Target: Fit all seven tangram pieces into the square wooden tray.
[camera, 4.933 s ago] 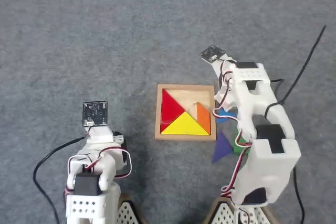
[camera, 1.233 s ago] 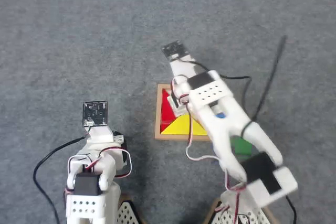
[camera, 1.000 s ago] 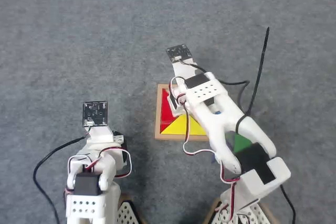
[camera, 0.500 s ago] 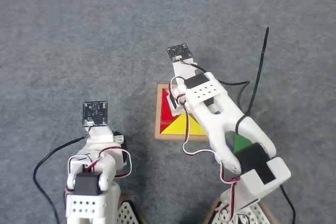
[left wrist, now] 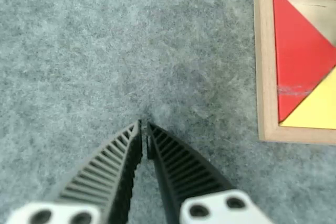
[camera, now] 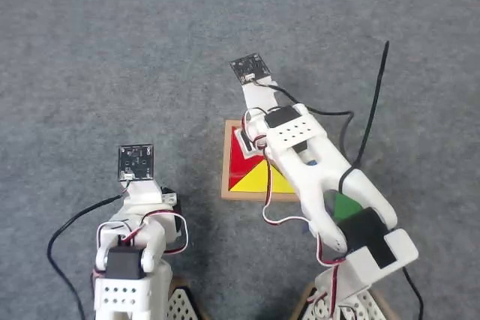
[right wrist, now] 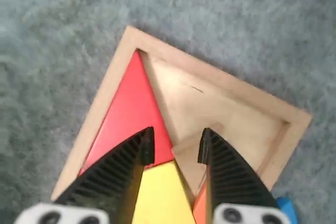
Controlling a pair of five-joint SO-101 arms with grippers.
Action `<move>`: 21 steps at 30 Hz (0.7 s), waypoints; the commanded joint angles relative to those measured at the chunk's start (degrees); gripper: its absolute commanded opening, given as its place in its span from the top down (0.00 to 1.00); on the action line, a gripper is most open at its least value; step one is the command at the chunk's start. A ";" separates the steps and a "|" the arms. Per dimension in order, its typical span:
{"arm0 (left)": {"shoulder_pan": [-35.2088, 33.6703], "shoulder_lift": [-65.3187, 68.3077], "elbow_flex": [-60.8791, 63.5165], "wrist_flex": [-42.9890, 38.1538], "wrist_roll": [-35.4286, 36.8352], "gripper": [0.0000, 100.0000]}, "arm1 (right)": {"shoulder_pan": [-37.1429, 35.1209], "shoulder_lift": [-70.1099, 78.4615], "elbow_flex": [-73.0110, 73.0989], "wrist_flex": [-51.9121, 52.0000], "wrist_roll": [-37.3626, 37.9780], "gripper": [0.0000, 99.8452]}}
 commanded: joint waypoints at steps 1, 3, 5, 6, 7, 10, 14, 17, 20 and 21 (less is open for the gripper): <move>-0.35 -1.14 -0.66 0.09 -0.62 0.99 | 1.27 -2.33 -0.35 -1.89 1.14 0.86; -0.35 -1.14 -0.66 0.09 -0.62 0.99 | 1.54 -1.36 -0.53 -2.07 1.23 0.86; -0.35 -1.14 -0.66 0.09 -0.62 0.99 | 1.27 -0.13 -0.53 -1.98 1.32 0.87; -0.35 -1.14 -0.66 0.09 -0.62 0.99 | 1.19 0.48 -0.53 -1.80 1.32 0.88; -0.35 -1.14 -0.66 0.09 -0.62 0.99 | 1.19 1.27 -0.53 -1.63 1.93 0.90; -0.35 -1.14 -0.66 0.09 -0.62 0.99 | 1.54 3.47 -0.53 -1.54 3.60 0.94; -0.35 -1.14 -0.66 0.09 -0.62 0.99 | 1.45 5.23 -0.35 -1.36 3.69 0.96; -0.35 -1.14 -0.66 0.09 -0.62 0.99 | 2.33 5.58 -0.35 0.31 3.69 0.96; -0.35 -1.14 -0.66 0.09 -0.62 0.99 | 4.44 5.49 -0.35 1.71 3.60 0.96; -0.35 -1.14 -0.66 0.09 -0.62 0.99 | 5.05 5.41 -0.35 1.71 3.60 0.96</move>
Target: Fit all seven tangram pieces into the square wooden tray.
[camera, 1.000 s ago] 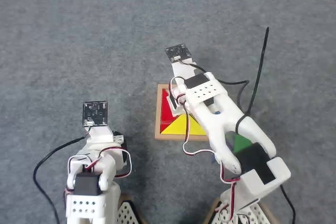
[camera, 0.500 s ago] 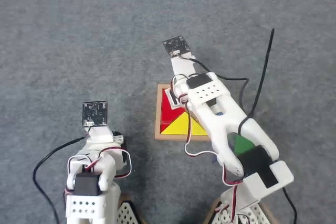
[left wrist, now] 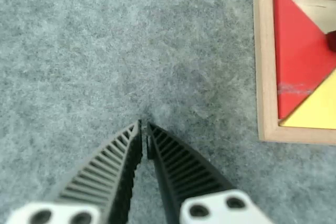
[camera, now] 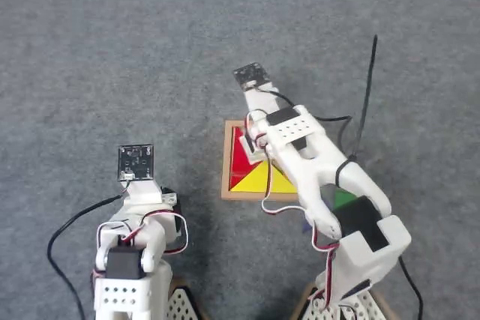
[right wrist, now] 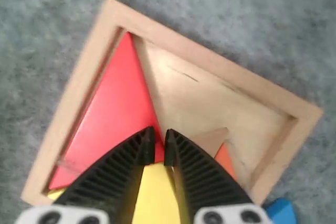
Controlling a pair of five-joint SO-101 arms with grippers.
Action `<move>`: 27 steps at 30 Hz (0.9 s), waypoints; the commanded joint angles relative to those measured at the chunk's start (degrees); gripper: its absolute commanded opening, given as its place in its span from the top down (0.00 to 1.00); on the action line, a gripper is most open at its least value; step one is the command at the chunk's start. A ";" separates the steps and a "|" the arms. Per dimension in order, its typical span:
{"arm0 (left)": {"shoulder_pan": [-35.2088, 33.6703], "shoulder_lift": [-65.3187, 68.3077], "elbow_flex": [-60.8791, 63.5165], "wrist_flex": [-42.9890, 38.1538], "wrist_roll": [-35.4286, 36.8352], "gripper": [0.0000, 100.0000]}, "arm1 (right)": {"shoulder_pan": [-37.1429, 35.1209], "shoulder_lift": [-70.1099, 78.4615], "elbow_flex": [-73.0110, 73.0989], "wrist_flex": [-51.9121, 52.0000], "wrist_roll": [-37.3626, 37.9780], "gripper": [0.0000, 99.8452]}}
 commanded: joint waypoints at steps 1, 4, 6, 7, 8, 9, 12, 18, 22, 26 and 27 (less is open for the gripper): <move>-0.35 -1.14 -0.66 0.09 -0.62 0.99 | 3.03 -0.66 -0.26 1.54 0.88 0.96; -0.35 -1.14 -0.66 0.09 -0.62 0.99 | 2.59 -3.47 0.53 1.63 0.88 0.96; -0.35 -1.14 -0.66 0.09 -0.62 0.99 | 2.07 -6.73 2.37 1.36 1.14 0.96; -0.35 -1.14 -0.66 0.09 -0.62 0.99 | 1.89 -8.75 3.78 1.10 1.85 0.96; -0.35 -1.14 -0.66 0.09 -0.62 0.99 | 1.71 -10.68 5.19 0.92 2.46 0.96; -0.35 -1.14 -0.66 0.09 -0.62 0.99 | 1.71 -12.88 6.77 0.13 2.81 0.96; -0.35 -1.14 -0.66 0.09 -0.62 0.99 | 1.89 -18.86 11.60 -2.77 3.25 0.96; -0.35 -1.14 -0.66 0.09 -0.62 0.99 | 3.30 -23.69 13.89 -3.21 3.43 0.96; -0.35 -1.14 -0.66 0.09 -0.62 0.99 | 10.86 -28.88 11.87 5.58 4.84 0.95; -0.35 -1.14 -0.66 0.09 -0.62 0.99 | 16.84 -34.51 14.07 16.22 15.03 0.93; -0.35 -1.14 -0.66 0.09 -0.62 0.99 | 18.24 -36.00 15.65 18.33 18.37 0.91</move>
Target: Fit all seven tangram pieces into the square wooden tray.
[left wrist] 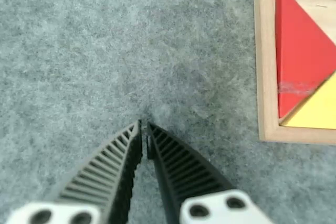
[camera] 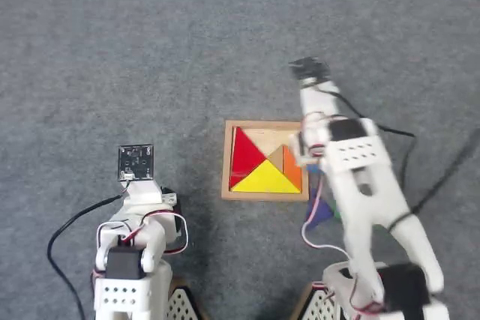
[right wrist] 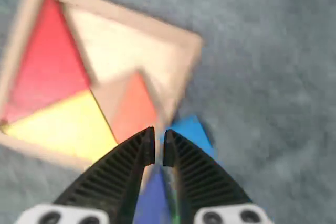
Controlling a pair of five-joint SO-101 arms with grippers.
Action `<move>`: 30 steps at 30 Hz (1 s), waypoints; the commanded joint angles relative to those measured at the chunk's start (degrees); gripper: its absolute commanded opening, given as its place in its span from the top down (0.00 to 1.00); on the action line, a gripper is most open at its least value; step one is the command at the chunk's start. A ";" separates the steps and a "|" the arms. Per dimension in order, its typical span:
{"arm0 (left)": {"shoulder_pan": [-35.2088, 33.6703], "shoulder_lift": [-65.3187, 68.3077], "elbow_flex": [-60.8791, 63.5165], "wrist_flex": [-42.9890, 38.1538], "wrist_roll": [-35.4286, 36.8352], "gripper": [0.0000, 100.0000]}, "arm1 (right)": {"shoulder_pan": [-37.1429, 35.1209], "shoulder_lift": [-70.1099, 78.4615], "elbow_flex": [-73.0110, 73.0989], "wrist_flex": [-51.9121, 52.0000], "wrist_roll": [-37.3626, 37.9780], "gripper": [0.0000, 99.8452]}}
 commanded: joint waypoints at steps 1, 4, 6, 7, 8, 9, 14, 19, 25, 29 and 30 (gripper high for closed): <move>-0.35 -1.14 -0.66 0.09 -0.62 0.99 | 5.05 -7.25 2.90 8.75 11.60 0.88; -0.35 -1.14 -0.66 0.09 -0.62 0.99 | 8.75 -10.77 8.97 12.18 20.48 0.82; -0.35 -1.14 -0.66 0.09 -0.62 0.99 | 11.12 -13.23 13.01 12.53 21.45 0.82; -0.35 -1.14 -0.66 0.09 -0.62 0.99 | 12.26 -14.02 14.51 12.44 21.01 0.82; -0.35 -1.14 -0.66 0.09 -0.62 0.99 | 13.23 -14.90 15.91 12.26 20.40 0.82; -0.35 -1.14 -0.66 0.09 -0.62 0.99 | 13.93 -15.78 17.41 11.47 19.60 0.83; -0.35 -1.14 -0.66 0.09 -0.62 0.99 | 14.37 -16.40 21.63 7.16 13.45 0.82; -0.35 -1.14 -0.66 0.09 -0.62 0.99 | 13.67 -16.40 21.71 6.64 9.32 0.69; -0.35 -1.14 -0.66 0.09 -0.62 0.99 | 8.22 -16.31 22.95 4.18 0.00 0.66; -0.35 -1.14 -0.66 0.09 -0.62 0.99 | 7.78 -16.31 24.35 0.48 -7.74 0.70; -0.35 -1.14 -0.66 0.09 -0.62 0.99 | 8.04 -16.31 24.53 -0.13 -7.91 0.70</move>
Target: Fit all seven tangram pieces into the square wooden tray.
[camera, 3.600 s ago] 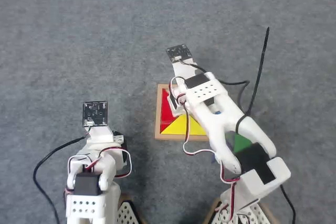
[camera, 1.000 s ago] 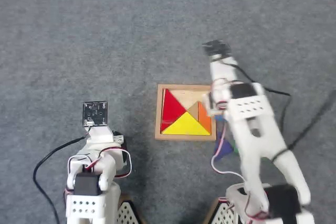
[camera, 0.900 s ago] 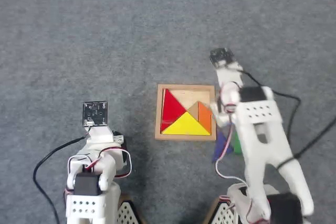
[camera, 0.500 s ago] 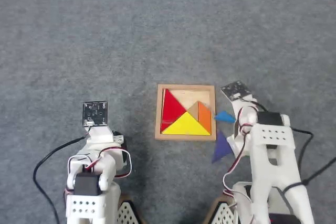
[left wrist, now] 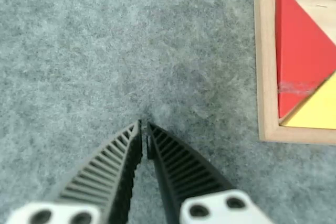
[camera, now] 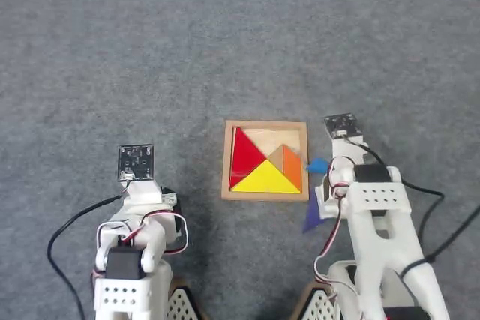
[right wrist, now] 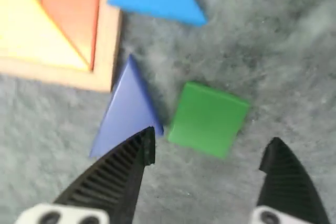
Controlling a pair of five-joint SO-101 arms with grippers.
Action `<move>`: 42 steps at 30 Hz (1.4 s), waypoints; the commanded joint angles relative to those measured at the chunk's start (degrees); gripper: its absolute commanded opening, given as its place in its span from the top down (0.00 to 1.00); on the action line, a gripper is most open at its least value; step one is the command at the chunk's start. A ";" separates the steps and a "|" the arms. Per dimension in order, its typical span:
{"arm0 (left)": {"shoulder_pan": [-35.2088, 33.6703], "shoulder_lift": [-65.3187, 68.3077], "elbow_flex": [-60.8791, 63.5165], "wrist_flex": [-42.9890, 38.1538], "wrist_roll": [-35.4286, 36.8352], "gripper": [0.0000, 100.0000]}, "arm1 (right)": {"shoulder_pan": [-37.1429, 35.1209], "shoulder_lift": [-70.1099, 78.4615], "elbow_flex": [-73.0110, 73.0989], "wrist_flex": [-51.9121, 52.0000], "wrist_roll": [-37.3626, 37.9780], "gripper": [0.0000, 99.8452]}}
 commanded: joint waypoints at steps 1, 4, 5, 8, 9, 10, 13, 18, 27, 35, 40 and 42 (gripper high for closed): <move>-0.35 -1.14 -0.66 0.09 -0.62 0.99 | 0.13 -1.89 -0.18 -2.95 -3.34 0.70; -0.35 -1.14 -0.66 0.09 -0.62 0.99 | 1.63 -1.89 0.35 -3.12 -3.25 0.70; -0.35 -1.14 -0.66 0.09 -0.62 0.99 | 2.24 -1.71 0.35 -3.12 -3.25 0.70; -0.35 -1.14 -0.66 0.09 -0.62 0.99 | 4.26 1.01 -0.09 -3.12 -1.58 0.70; -0.35 -1.14 -0.66 0.09 -0.62 0.99 | 4.53 2.51 -0.26 -3.38 -0.79 0.70; -0.35 -1.14 -0.66 0.09 -0.62 0.99 | 4.88 4.09 -0.62 -4.18 -0.44 0.70; -0.35 -1.14 -0.66 0.09 -0.62 0.99 | 5.76 9.10 -1.41 -6.02 -0.53 0.70; -0.35 -1.14 -0.66 0.09 -0.62 0.99 | 5.76 15.69 -1.85 -8.75 -0.53 0.71; -0.35 -1.14 -0.66 0.09 -0.62 0.99 | 6.20 12.88 -1.85 -10.15 -0.53 0.84; -0.35 -1.14 -0.66 0.09 -0.62 0.99 | 5.76 0.84 -2.37 -9.45 0.00 0.86; -0.35 -1.14 -0.66 0.09 -0.62 0.99 | 5.67 -4.18 -9.32 -3.47 0.09 0.86; -0.35 -1.14 -0.66 0.09 -0.62 0.99 | 5.67 -4.18 -12.92 -1.01 0.09 0.86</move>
